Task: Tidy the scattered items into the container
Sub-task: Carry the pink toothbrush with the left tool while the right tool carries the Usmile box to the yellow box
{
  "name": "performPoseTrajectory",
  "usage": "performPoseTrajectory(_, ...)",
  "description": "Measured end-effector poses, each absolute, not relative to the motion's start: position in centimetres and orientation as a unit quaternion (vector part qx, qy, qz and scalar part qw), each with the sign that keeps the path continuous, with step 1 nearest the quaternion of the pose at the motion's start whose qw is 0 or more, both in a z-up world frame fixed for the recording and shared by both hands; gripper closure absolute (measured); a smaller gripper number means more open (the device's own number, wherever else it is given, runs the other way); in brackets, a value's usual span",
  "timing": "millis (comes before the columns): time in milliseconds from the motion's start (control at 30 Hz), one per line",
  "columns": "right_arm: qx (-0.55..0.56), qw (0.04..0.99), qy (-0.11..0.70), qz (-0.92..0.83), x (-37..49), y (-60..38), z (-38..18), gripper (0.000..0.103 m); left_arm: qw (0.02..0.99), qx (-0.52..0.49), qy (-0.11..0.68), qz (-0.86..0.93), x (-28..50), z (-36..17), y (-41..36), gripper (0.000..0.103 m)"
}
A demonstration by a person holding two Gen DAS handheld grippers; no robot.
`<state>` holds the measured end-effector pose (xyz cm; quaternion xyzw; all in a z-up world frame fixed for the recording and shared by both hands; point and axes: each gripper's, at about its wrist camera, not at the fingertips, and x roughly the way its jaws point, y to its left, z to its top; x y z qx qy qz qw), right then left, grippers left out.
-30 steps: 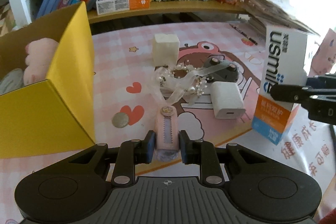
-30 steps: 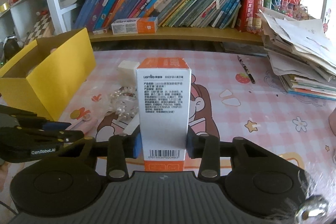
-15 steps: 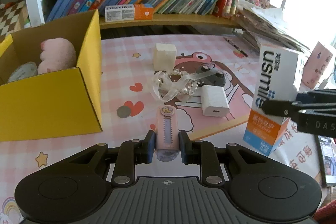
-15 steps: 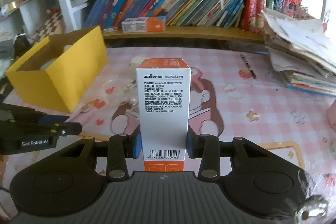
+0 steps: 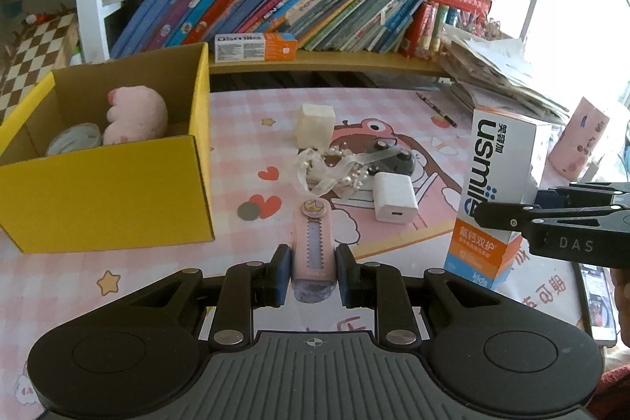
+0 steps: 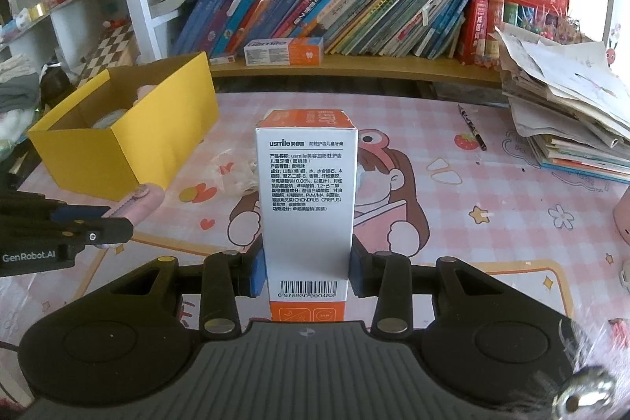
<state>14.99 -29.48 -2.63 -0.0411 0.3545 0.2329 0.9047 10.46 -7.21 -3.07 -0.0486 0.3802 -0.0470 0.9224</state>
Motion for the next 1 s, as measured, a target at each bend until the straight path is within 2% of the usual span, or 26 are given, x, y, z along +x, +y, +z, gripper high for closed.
performPoseTrajectory(433, -0.044, 0.914, 0.343, 0.211, 12.9, -27.6, -1.8, 0.066, 0.93, -0.029, 0.356, -0.085, 9.0, -2.0, -5.8, 0.08)
performPoseTrajectory(1000, -0.051, 0.924, 0.33, 0.185, 9.7, -21.3, -0.3, 0.066, 0.934, -0.023, 0.333, -0.124, 7.3, -0.6, 0.2, 0.08)
